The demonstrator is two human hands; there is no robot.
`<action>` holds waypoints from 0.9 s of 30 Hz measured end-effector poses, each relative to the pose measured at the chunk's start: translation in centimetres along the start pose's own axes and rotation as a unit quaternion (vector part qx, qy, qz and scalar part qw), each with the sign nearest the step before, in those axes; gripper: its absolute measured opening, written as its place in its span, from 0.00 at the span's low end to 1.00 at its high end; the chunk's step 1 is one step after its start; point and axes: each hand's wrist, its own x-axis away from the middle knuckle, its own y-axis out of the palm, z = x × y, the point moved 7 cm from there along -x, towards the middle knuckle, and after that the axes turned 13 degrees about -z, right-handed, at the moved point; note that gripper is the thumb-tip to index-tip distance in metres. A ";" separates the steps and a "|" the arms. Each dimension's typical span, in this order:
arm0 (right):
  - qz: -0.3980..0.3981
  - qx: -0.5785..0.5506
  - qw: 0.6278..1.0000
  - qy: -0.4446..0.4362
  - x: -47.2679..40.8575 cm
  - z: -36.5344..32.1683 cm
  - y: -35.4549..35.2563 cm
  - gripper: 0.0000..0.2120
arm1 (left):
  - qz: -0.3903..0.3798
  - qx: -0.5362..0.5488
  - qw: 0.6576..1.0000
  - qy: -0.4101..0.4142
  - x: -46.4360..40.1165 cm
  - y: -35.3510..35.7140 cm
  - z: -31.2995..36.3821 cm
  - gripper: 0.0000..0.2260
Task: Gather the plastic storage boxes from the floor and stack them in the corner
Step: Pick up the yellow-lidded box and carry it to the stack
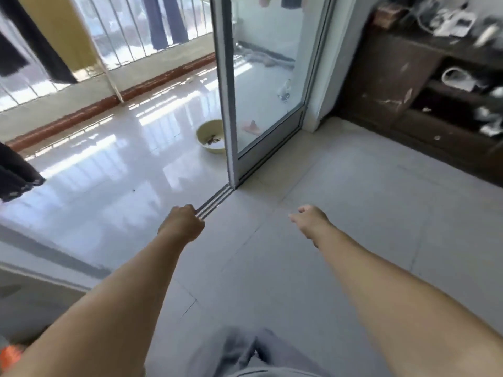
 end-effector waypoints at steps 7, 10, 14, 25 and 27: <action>0.099 -0.063 0.990 0.081 -0.8 10.0 -14.0 0.09 | -0.052 -0.171 0.972 0.155 -5.5 5.4 20.8 0.17; 0.119 -0.094 0.982 0.112 -1.6 13.2 -18.5 0.13 | -0.064 -0.207 0.957 0.191 -7.6 7.5 28.0 0.16; 0.166 -0.168 0.961 0.147 -3.4 17.3 -26.3 0.14 | -0.083 -0.236 0.936 0.248 -10.6 10.4 39.2 0.15; 0.254 -0.289 0.904 0.187 -3.6 27.7 -41.5 0.10 | -0.134 -0.355 0.852 0.361 -11.8 20.5 66.9 0.14; 0.272 -0.322 0.884 0.201 -2.5 31.5 -44.1 0.15 | -0.145 -0.376 0.828 0.389 -9.9 24.4 71.8 0.14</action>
